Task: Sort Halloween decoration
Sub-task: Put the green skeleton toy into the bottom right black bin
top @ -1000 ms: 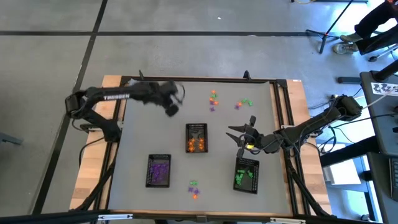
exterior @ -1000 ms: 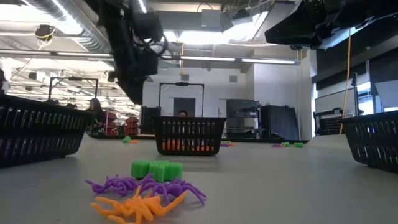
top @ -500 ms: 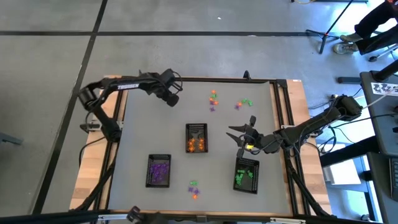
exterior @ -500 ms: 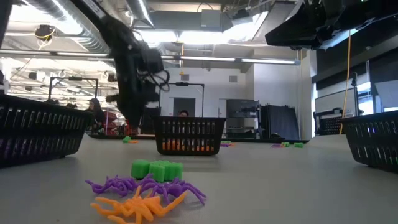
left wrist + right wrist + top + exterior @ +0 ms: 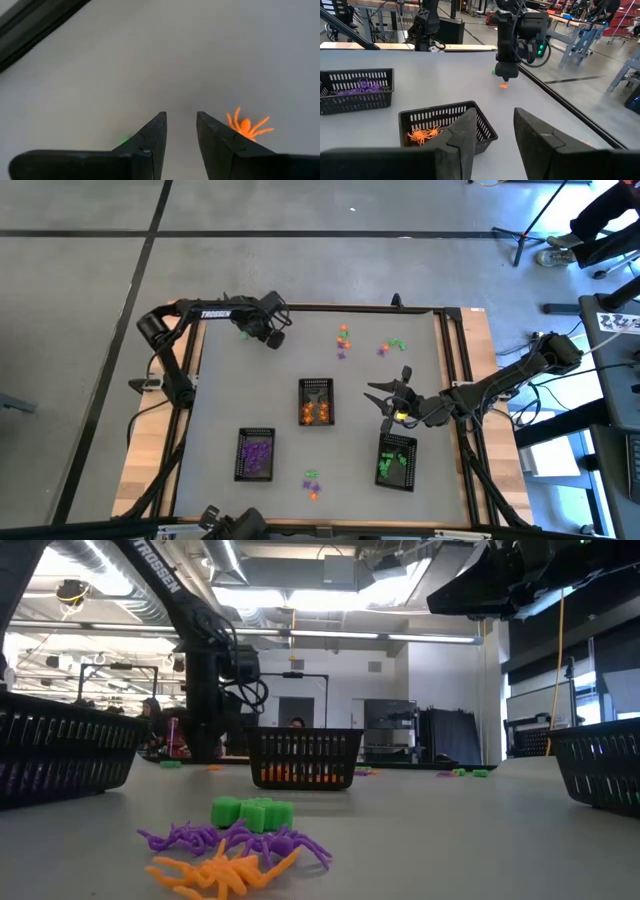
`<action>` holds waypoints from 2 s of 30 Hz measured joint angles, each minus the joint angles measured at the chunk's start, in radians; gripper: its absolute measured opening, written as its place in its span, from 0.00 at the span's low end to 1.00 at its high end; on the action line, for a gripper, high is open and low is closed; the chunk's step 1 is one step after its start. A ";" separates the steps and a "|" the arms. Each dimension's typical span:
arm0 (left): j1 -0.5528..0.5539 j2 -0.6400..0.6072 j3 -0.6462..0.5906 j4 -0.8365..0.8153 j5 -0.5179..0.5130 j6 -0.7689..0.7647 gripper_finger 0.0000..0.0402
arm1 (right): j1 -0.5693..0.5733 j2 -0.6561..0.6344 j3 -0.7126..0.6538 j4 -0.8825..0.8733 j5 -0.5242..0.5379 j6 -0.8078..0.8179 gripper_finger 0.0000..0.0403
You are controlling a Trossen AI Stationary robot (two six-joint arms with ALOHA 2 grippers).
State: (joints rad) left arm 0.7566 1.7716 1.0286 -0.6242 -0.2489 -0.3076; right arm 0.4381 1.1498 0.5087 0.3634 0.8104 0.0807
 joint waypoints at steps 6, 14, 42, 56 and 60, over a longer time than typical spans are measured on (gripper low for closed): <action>0.001 -0.055 0.000 -0.078 -0.048 0.073 0.25 | 0.000 0.000 0.000 -0.017 0.000 0.000 0.32; 0.016 -0.092 0.000 -0.183 -0.040 0.193 0.33 | 0.000 0.000 0.000 -0.054 0.021 0.018 0.32; 0.163 -0.088 -0.124 -0.017 0.106 0.272 0.44 | 0.000 0.000 0.000 -0.054 0.043 0.019 0.32; 0.157 -0.103 -0.076 -0.070 0.106 0.295 0.12 | 0.000 0.000 0.000 -0.024 0.032 0.025 0.32; 0.132 -0.143 -0.046 -0.099 0.106 0.294 0.02 | 0.000 0.000 0.000 -0.024 0.026 0.025 0.32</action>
State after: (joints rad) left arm 0.8884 1.6285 0.9831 -0.7235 -0.1425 -0.0139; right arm 0.4381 1.1496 0.5091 0.3393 0.8368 0.1059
